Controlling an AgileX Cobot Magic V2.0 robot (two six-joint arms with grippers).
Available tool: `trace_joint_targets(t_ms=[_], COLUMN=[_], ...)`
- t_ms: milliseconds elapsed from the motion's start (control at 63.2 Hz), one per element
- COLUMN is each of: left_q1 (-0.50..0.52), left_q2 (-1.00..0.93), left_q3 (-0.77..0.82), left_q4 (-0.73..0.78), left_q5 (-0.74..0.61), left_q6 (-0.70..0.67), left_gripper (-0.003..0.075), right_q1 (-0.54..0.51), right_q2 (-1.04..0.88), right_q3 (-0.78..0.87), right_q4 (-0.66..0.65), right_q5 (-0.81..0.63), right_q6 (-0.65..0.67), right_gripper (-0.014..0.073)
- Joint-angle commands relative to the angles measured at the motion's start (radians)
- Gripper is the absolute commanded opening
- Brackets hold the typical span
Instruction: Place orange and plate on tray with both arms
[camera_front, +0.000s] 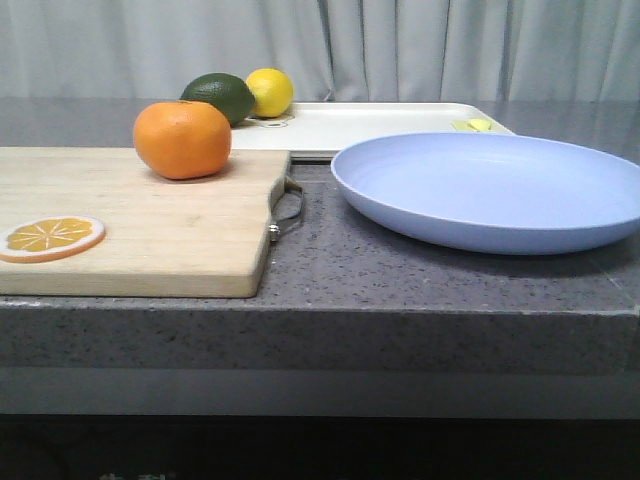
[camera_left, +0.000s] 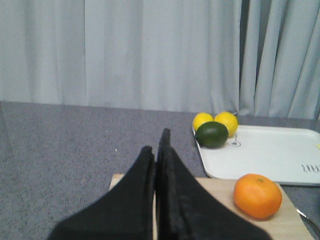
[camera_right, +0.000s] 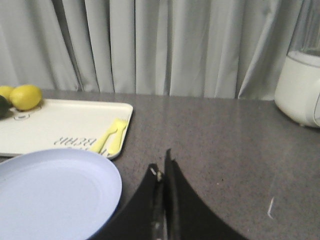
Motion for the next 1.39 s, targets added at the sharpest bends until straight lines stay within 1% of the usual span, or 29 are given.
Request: trace_joint_targets(t_ms=[0, 63, 190, 269, 459, 522, 570, 617, 649, 665, 744, 760, 792, 807, 823, 871, 902, 934, 1045, 1124, 1219, 1377], left_q1=[0.002, 0.002, 0.002, 0.002, 0.002, 0.002, 0.002, 0.002, 0.002, 0.002, 0.002, 0.002, 0.002, -0.001, -0.003, -0.017, -0.035, -0.06, -0.162, -0.221, -0.297, -0.39], left_q2=[0.07, 0.096, 0.134, 0.153, 0.193, 0.203, 0.207, 0.207, 0.207, 0.207, 0.207, 0.207, 0.207, 0.207, 0.207, 0.207, 0.207, 0.211, 0.248, 0.293, 0.371, 0.537], left_q3=[-0.062, -0.062, -0.06, -0.06, -0.06, -0.06, -0.06, -0.06, -0.06, -0.06, -0.06, -0.06, -0.06, -0.06, -0.06, -0.06, -0.06, -0.06, -0.062, -0.062, -0.064, -0.113], left_q4=[-0.001, -0.003, -0.003, -0.003, -0.003, -0.003, -0.003, -0.003, -0.003, -0.003, -0.003, -0.003, -0.001, -0.001, -0.003, -0.013, -0.013, -0.013, -0.011, -0.006, 0.014, 0.025], left_q5=[-0.019, -0.016, -0.002, -0.002, 0.0, 0.0, 0.0, -0.002, -0.004, -0.004, -0.006, -0.009, -0.011, -0.011, -0.011, -0.011, -0.011, -0.013, -0.033, -0.053, -0.079, -0.11], left_q6=[0.003, 0.003, 0.003, 0.003, 0.003, 0.003, 0.003, 0.003, 0.003, 0.003, 0.003, 0.003, 0.003, 0.003, 0.003, 0.003, 0.003, 0.003, 0.057, 0.057, 0.057, 0.059], left_gripper=[-0.0018, -0.0018, -0.0018, -0.0018, -0.0017, -0.0014, 0.0005, 0.0061, 0.0103, 0.0141, 0.0314, 0.0367, 0.0434, 0.0481, 0.051, 0.0587, 0.0617, 0.0627, 0.0622, 0.0622, 0.0622, 0.0623], right_q1=[-0.006, -0.006, -0.006, -0.006, -0.006, -0.006, -0.006, -0.006, -0.006, -0.006, -0.006, -0.006, -0.006, -0.006, -0.006, -0.006, -0.006, -0.006, -0.006, -0.006, -0.006, -0.006], right_q2=[0.09, 0.133, 0.195, 0.221, 0.265, 0.27, 0.272, 0.273, 0.273, 0.273, 0.273, 0.273, 0.273, 0.273, 0.273, 0.273, 0.273, 0.273, 0.273, 0.273, 0.273, 0.273], right_q3=[-0.076, -0.082, -0.071, -0.064, -0.064, -0.064, -0.064, -0.064, -0.064, -0.064, -0.064, -0.064, -0.064, -0.064, -0.064, -0.064, -0.064, -0.064, -0.064, -0.064, -0.064, -0.064], right_q4=[0.002, 0.002, 0.002, 0.002, 0.002, 0.002, 0.002, 0.002, 0.002, 0.002, 0.002, 0.002, 0.002, 0.002, 0.002, 0.002, 0.002, 0.002, 0.002, 0.002, 0.002, 0.002], right_q5=[0.014, 0.038, 0.04, 0.036, 0.076, 0.078, 0.08, 0.088, 0.091, 0.092, 0.094, 0.095, 0.096, 0.098, 0.099, 0.101, 0.103, 0.104, 0.105, 0.104, 0.105, 0.106], right_q6=[-0.005, -0.005, -0.005, -0.005, -0.01, -0.021, -0.026, -0.028, -0.028, -0.028, -0.028, -0.028, -0.028, -0.028, -0.028, -0.028, -0.028, -0.028, -0.028, -0.028, -0.028, -0.028], right_gripper=[-0.0068, -0.0068, -0.0068, -0.0068, -0.0064, -0.0027, 0.004, 0.0139, 0.0225, 0.0282, 0.0482, 0.0528, 0.0578, 0.06, 0.0628, 0.0666, 0.0661, 0.0652, 0.0653, 0.0653, 0.0653, 0.0653])
